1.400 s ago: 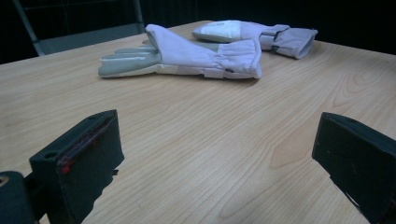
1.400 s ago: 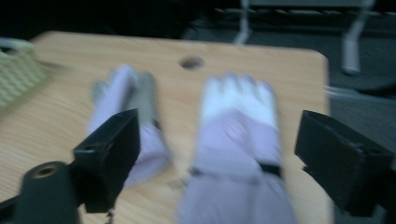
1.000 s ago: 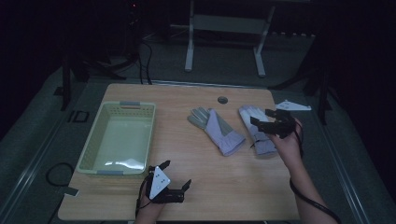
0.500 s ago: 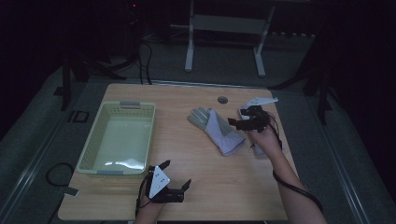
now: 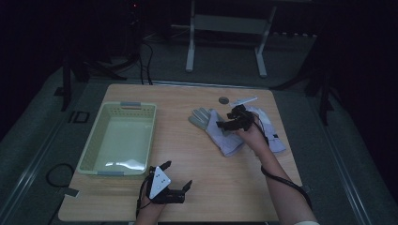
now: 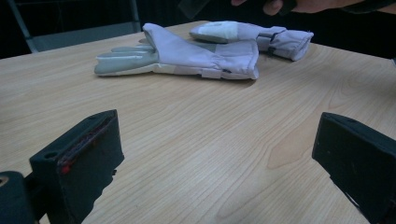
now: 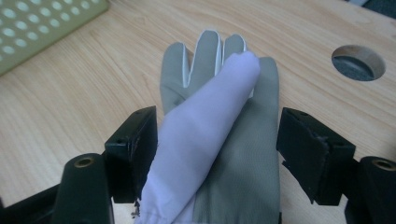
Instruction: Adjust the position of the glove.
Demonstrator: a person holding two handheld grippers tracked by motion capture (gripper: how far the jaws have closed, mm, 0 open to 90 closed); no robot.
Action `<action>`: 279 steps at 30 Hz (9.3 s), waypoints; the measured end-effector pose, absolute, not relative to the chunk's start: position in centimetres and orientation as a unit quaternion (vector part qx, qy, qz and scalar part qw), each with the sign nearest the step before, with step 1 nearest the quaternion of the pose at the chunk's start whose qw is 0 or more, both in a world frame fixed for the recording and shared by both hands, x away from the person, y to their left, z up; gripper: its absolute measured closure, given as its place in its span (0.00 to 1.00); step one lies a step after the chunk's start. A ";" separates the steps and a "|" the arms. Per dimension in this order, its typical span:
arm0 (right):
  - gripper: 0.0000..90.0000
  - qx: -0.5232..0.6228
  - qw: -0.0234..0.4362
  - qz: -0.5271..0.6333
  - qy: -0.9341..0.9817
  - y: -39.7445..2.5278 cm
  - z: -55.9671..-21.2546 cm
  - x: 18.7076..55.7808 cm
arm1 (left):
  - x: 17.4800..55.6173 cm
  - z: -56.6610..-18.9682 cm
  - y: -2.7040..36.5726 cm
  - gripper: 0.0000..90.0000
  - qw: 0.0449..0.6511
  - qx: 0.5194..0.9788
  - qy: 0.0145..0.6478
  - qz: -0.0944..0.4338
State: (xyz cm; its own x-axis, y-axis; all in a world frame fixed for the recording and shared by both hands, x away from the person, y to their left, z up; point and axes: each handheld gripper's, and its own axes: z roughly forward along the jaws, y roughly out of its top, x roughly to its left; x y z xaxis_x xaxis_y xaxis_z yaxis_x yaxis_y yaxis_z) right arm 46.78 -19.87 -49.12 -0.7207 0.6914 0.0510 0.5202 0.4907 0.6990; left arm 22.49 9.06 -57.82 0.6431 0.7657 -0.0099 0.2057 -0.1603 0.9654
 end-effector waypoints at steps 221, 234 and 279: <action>0.68 0.578 0.168 0.286 0.746 -35.1 -50.8 40.0 | 23.0 -57.7 8.7 0.02 0.541 0.732 0.343 0.233; 0.52 0.501 0.164 0.307 0.792 -36.0 -50.0 39.8 | 23.0 -57.7 8.6 0.02 0.538 0.734 0.342 0.234; 0.88 0.509 0.173 0.319 0.781 -29.4 -39.8 39.9 | 23.0 -57.7 8.7 0.02 0.542 0.732 0.341 0.233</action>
